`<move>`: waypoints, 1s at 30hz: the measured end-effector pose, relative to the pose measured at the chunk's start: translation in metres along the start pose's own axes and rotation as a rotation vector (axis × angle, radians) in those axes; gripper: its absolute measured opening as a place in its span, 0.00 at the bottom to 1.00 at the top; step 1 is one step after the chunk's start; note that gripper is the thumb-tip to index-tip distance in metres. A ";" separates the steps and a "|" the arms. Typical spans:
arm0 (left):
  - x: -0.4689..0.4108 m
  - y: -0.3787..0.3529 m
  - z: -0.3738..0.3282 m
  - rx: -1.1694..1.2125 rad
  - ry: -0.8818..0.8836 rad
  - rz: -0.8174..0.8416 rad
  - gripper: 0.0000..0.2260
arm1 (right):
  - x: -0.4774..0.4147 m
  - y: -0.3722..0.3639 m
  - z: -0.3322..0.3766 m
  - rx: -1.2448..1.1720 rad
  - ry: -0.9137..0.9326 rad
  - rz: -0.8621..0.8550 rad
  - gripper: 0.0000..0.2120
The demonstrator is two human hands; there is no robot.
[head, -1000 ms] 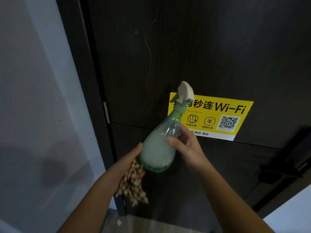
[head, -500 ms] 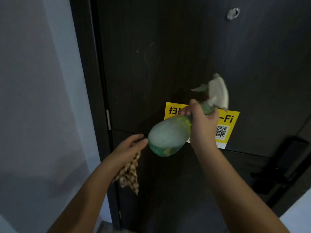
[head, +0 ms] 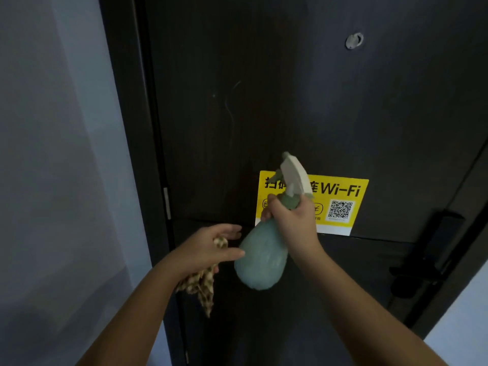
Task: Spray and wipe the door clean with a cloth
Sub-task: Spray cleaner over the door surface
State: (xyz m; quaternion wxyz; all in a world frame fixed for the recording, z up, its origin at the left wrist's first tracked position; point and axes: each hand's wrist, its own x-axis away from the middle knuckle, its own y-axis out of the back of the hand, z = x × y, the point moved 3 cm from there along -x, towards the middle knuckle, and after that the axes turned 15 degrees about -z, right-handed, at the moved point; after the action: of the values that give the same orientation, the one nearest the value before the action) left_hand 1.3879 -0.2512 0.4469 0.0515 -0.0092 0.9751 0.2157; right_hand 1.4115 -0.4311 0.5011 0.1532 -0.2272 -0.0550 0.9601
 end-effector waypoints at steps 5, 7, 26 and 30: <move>-0.014 0.014 -0.013 -0.058 -0.074 0.105 0.34 | -0.010 -0.015 0.011 -0.102 -0.035 -0.067 0.14; -0.024 0.030 -0.029 -0.054 -0.124 0.069 0.38 | -0.022 -0.027 0.032 -0.140 -0.005 -0.066 0.16; -0.118 0.184 -0.224 -0.183 -0.621 -0.241 0.32 | -0.141 -0.157 0.253 -0.177 0.490 0.079 0.11; -0.130 0.222 -0.260 -0.278 -0.829 -0.576 0.20 | -0.162 -0.179 0.268 -0.067 0.473 0.060 0.09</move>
State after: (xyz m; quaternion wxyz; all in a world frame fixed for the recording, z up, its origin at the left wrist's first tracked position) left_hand 1.4831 -0.1602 0.7883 0.4888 -0.1974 0.7930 0.3055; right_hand 1.4758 -0.3227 0.8395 0.1254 -0.4522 -0.0427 0.8820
